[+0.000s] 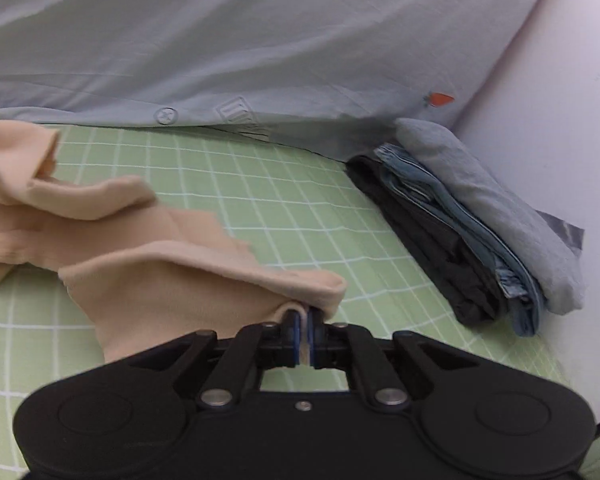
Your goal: Fold clothes
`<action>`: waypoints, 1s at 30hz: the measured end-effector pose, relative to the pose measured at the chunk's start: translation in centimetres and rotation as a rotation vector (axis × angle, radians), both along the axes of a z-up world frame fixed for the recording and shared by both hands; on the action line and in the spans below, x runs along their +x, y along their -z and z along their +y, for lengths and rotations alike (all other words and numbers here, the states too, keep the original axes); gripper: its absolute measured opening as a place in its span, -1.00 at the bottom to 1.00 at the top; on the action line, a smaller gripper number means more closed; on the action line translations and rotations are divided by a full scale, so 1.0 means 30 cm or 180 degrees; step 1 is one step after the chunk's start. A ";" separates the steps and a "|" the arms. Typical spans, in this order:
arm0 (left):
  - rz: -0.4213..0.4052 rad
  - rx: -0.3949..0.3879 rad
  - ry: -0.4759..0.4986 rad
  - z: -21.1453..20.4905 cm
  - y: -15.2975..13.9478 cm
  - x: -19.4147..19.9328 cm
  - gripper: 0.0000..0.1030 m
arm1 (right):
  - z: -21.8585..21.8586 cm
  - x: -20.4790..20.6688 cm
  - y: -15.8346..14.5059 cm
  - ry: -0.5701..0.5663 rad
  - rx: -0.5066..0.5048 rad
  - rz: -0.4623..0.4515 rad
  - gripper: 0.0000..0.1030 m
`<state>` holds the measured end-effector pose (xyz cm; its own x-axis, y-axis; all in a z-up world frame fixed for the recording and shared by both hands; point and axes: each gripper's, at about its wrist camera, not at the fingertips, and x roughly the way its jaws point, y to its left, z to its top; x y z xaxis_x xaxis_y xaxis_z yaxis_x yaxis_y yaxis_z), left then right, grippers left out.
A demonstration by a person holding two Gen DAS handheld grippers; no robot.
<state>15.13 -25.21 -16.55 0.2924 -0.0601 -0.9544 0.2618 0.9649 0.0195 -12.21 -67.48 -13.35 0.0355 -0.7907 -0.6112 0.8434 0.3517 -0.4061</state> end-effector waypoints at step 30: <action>-0.0082 -0.0041 0.0078 0.077 0.012 -0.092 0.98 | 0.825 0.597 0.047 -0.2716 0.1484 -0.0457 0.62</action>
<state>12.36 -22.91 -16.91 0.3153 -0.0798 -0.9456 0.2849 0.9585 0.0141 5.71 -42.74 -14.76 0.5810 -0.1458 -0.8007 0.2622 0.9649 0.0145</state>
